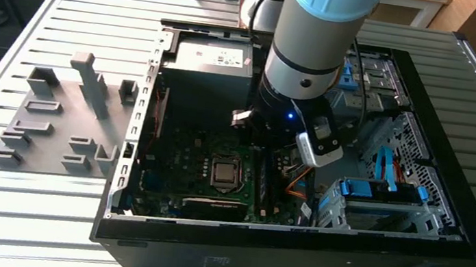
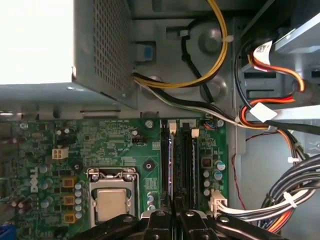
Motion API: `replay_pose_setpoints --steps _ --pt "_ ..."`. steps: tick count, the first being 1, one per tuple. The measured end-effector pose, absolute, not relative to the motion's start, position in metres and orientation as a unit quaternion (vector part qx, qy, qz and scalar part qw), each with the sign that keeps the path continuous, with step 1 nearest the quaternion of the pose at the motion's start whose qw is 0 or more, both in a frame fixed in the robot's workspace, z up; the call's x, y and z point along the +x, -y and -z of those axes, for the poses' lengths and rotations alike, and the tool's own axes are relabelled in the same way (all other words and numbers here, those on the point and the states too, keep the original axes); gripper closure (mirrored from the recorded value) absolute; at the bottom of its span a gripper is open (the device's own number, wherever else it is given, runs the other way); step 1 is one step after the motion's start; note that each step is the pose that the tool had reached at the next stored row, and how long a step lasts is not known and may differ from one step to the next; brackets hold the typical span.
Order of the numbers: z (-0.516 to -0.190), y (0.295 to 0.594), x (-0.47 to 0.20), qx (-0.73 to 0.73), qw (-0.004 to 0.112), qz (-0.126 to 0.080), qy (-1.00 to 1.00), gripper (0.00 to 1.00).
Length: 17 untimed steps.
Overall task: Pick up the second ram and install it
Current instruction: 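Insert the second ram into the second slot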
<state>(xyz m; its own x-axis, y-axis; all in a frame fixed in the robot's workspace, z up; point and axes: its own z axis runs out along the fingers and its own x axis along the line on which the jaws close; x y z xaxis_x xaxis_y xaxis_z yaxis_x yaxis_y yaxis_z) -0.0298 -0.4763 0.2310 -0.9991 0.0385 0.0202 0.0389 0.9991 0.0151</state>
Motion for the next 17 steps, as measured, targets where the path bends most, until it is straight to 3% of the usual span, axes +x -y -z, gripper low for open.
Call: replay_pose_setpoints --steps 17 --pt "-0.2234 0.4808 -0.0281 -0.027 0.01 0.008 1.0 0.86"
